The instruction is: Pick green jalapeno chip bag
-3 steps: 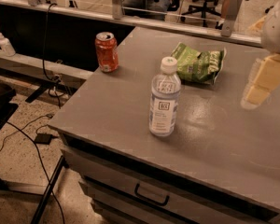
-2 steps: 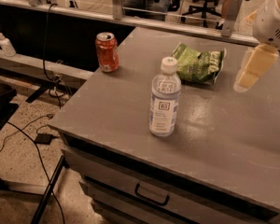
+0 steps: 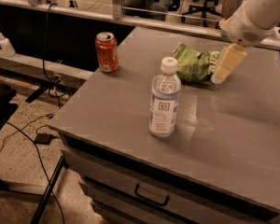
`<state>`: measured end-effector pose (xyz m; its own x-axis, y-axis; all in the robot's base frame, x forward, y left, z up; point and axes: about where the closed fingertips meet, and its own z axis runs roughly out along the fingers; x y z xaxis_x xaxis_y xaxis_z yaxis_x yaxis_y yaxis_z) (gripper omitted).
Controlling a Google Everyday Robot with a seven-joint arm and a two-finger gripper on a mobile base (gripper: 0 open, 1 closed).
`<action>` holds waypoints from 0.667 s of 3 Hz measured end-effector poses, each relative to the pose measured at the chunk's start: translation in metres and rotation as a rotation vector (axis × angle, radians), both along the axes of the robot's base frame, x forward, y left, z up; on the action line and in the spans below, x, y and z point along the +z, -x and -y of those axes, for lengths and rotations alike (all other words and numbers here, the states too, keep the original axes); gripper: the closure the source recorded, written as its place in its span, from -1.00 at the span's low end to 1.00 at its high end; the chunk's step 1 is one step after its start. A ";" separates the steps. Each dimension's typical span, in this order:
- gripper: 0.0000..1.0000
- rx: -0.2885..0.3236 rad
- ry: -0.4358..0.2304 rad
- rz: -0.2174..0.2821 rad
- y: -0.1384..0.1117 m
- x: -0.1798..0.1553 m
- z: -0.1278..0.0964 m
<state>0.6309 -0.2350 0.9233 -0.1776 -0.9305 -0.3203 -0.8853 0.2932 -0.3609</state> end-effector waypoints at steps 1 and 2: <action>-0.82 -0.001 -0.061 -0.029 -0.028 -0.033 -0.014; -0.54 -0.001 -0.129 -0.059 -0.041 -0.058 -0.033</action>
Offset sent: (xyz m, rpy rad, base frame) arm 0.0528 0.0583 -0.0839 0.2203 0.0907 0.0013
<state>0.6715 -0.2020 0.8649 -0.2001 -0.8821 -0.4264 -0.9035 0.3344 -0.2679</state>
